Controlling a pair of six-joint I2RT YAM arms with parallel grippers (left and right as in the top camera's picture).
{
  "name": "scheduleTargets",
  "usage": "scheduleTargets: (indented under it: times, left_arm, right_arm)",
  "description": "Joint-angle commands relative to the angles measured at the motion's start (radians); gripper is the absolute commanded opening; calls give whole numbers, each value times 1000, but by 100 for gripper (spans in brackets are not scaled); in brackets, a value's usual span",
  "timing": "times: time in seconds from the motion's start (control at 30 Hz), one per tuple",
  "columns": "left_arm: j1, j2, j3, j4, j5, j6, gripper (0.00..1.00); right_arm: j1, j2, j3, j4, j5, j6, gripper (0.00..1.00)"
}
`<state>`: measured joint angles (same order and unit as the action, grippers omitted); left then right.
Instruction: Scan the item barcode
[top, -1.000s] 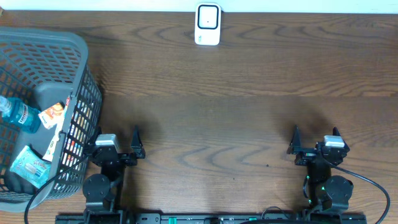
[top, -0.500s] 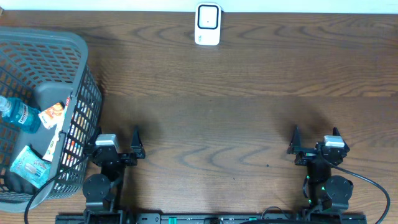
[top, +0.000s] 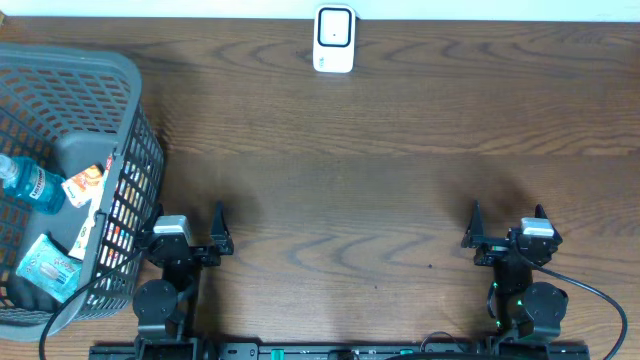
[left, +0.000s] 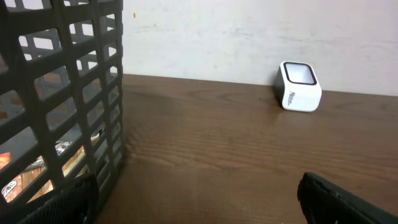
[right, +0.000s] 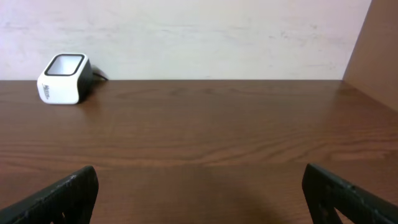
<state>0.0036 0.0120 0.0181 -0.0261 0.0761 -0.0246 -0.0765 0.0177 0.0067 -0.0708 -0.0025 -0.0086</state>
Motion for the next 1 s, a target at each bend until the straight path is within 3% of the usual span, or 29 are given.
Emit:
scheduleTargets:
  times: [0.0,0.97]
  left_arm:
    - [-3,-8,-14,-37,14,13,98]
    - [-3,-8,-14,-39,-11,14,98]
  right_arm:
    - [-8,2,-1,-4,-5,-8,99]
    - [-8,2,-1,-4,-5,-8,99]
